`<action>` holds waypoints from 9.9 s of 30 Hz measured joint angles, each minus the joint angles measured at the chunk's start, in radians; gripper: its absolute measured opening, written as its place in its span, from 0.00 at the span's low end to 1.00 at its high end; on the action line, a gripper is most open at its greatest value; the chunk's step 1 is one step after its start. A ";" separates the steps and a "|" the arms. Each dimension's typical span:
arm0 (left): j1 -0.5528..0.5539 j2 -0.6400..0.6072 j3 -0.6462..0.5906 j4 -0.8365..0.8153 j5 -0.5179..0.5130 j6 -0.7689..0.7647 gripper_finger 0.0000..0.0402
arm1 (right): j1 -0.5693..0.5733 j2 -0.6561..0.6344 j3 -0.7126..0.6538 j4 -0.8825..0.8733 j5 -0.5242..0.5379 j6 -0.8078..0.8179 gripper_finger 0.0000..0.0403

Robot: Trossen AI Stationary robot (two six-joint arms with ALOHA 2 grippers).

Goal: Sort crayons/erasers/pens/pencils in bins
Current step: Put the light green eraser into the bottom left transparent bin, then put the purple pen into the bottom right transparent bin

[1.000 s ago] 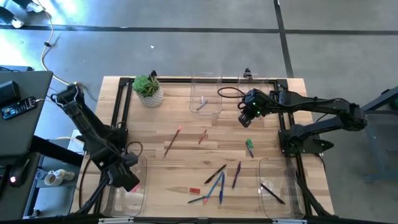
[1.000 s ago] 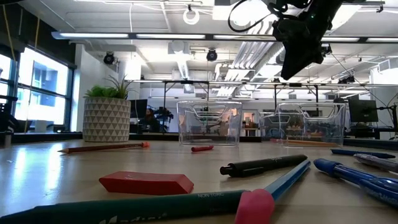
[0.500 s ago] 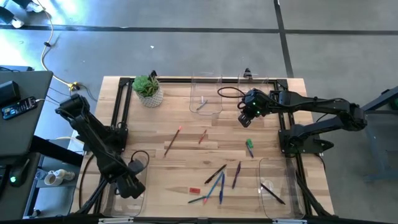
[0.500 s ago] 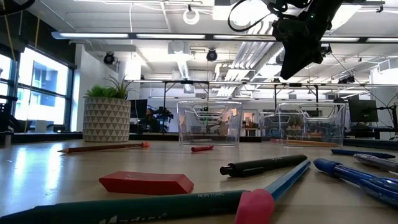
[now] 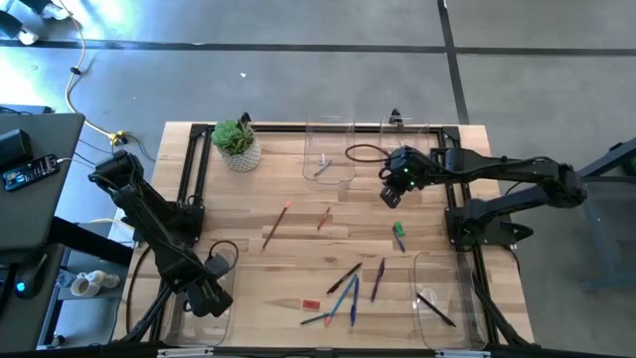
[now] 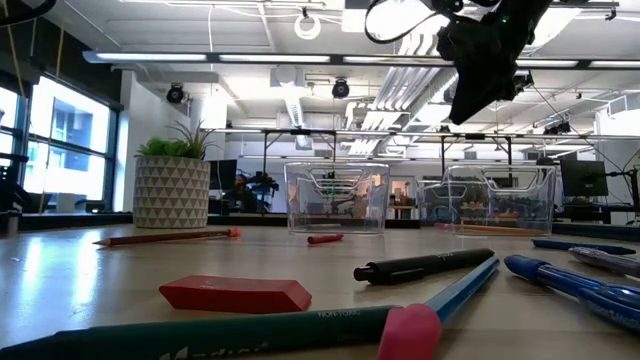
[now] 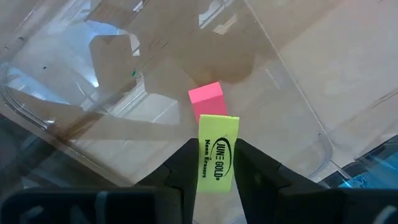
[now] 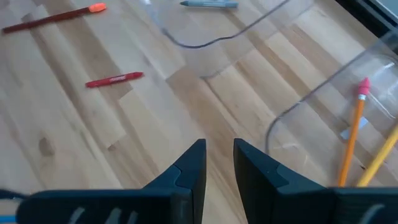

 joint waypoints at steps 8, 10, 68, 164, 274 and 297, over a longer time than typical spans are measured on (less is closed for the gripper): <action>0.000 -0.006 0.000 0.000 0.001 0.000 0.39 | 0.086 0.000 0.000 0.020 0.047 -0.017 0.18; 0.004 -0.014 0.000 0.000 0.001 0.000 0.42 | 0.104 0.000 0.000 0.031 0.049 -0.029 0.18; 0.672 -0.518 0.001 0.018 -0.425 0.569 0.45 | 0.486 0.277 0.136 -0.106 -0.131 -0.725 0.35; 0.715 -0.518 0.000 0.015 -0.410 0.734 0.45 | 0.714 0.573 0.133 0.020 -0.051 -0.573 0.01; 0.751 0.129 0.316 -0.168 -0.402 0.784 0.39 | 1.387 0.478 -0.004 0.013 -0.024 1.286 0.01; 0.947 0.221 0.314 -0.091 -0.280 0.909 0.52 | 1.335 0.468 -0.050 0.112 -0.075 1.336 0.22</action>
